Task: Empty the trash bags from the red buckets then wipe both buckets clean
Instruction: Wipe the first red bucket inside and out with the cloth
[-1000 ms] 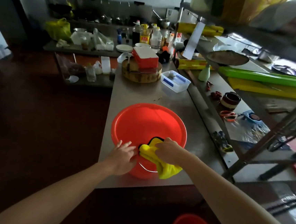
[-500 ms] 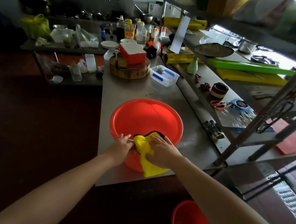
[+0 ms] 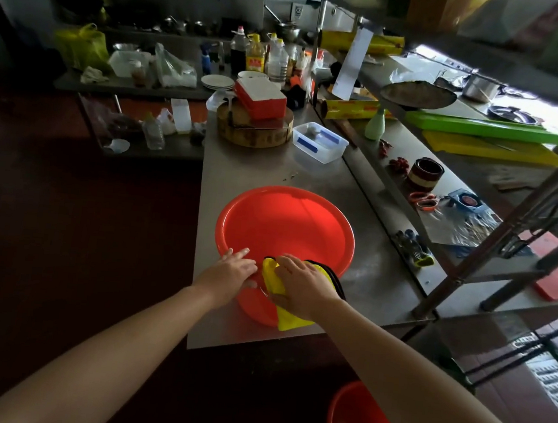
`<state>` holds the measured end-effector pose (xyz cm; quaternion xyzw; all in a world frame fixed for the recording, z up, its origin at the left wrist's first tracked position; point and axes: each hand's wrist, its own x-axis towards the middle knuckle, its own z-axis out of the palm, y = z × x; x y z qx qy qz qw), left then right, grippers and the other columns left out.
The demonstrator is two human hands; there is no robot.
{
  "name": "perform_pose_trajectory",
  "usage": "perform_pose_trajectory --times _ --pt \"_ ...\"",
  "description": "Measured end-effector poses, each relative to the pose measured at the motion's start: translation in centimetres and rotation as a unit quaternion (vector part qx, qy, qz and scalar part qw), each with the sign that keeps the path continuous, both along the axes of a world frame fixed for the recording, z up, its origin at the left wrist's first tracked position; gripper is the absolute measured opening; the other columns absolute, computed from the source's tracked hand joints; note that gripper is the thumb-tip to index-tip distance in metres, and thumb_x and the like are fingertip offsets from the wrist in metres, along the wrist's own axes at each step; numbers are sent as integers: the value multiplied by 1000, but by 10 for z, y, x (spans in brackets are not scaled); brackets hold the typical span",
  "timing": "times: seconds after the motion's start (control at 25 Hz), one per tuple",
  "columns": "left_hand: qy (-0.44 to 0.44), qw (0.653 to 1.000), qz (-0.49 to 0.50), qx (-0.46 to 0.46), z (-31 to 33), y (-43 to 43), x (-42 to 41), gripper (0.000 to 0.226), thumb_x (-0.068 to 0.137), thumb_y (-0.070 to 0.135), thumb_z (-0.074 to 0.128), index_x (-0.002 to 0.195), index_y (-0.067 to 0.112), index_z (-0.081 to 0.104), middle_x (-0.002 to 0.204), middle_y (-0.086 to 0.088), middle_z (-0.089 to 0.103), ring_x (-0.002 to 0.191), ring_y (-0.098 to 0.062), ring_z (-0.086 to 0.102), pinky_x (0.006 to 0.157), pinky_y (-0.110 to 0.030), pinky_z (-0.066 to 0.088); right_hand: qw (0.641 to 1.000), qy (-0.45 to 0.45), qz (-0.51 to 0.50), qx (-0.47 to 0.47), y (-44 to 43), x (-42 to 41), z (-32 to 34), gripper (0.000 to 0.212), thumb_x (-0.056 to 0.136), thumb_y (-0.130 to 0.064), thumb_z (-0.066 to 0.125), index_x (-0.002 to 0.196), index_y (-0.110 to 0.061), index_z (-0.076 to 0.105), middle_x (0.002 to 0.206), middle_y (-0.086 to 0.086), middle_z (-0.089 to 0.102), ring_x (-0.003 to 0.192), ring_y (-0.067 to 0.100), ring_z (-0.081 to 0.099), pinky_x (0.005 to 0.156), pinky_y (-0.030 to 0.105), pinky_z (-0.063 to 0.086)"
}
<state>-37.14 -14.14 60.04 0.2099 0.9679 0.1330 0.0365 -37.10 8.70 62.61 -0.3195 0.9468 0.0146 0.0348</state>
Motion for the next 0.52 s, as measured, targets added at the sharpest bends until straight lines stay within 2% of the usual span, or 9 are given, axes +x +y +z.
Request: perform_pose_trajectory --times 0.08,0.2,0.24,0.36,0.48,0.52 --pt "13 1000 3 3 -4 -1 4 45 102 38 48 138 13 54 153 -4 44 152 -24 18 121 -42 1 1000 9 5 -3 -13 3 -7 73 96 -66 39 153 -22 30 148 4 49 129 26 55 108 43 40" --pt "27 999 6 15 -8 -3 7 43 102 34 49 140 14 53 153 -3 44 152 -21 19 121 -41 0 998 56 7 -24 -14 3 -12 82 87 -79 19 148 -28 38 123 3 65 109 27 66 94 41 48" --pt "30 999 3 17 -9 -3 6 41 102 32 50 139 14 54 152 -3 46 152 -21 19 122 -41 0 997 70 16 -29 -9 1 -13 84 86 -81 21 147 -27 41 119 2 67 106 26 67 91 40 49" --pt "34 999 -17 15 -5 -12 -1 34 102 26 52 133 13 58 151 -4 48 152 -21 20 123 -40 1 993 99 61 -33 18 -12 -18 78 87 -78 42 141 -22 52 111 0 68 100 25 68 88 40 51" --pt "29 999 6 -15 4 -38 -10 31 103 32 47 129 22 60 156 1 41 153 -21 11 124 -49 15 986 118 111 -45 49 -33 -15 75 85 -76 51 132 -19 61 105 0 69 96 26 67 89 39 53" --pt "25 999 18 -33 8 -44 -12 32 103 36 45 129 25 59 158 3 38 153 -20 8 123 -50 14 983 128 125 -43 57 -38 -13 74 84 -76 51 130 -19 63 103 0 68 95 25 67 89 39 53"
